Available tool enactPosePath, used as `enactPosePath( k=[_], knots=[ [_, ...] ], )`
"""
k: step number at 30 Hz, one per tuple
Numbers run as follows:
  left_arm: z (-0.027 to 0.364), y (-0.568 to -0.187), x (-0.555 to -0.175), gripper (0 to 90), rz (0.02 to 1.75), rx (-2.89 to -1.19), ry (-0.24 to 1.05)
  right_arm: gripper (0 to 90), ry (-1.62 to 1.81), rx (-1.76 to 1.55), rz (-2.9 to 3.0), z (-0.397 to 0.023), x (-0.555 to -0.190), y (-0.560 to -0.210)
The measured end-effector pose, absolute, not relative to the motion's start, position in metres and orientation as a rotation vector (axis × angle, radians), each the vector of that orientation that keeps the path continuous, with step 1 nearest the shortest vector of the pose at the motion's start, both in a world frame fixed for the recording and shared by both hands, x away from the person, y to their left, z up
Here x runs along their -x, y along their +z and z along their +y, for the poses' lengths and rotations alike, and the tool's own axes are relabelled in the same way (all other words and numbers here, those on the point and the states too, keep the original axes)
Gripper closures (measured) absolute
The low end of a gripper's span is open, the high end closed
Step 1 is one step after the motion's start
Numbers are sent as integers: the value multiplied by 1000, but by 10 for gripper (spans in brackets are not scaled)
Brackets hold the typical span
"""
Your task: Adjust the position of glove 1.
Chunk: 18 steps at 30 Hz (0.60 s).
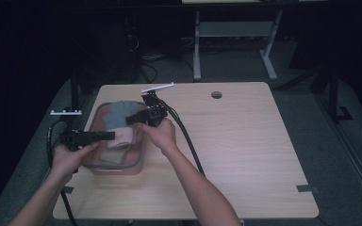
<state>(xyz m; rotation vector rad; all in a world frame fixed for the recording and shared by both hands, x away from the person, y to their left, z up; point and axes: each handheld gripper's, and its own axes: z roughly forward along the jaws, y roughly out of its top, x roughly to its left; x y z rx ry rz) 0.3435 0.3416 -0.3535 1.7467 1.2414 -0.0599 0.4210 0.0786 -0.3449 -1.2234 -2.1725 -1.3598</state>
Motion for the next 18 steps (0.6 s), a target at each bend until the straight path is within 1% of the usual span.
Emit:
enactPosePath(
  k=[10,18],
  knots=[
    [356,-360,-344,645,1272,-1754,-59,787,-1332,1208,-2189,96,-425,-352],
    [364,-368,-345,644,1303,-1770,-60,787,-1296,1209,-2188,108,-428,-363]
  ],
)
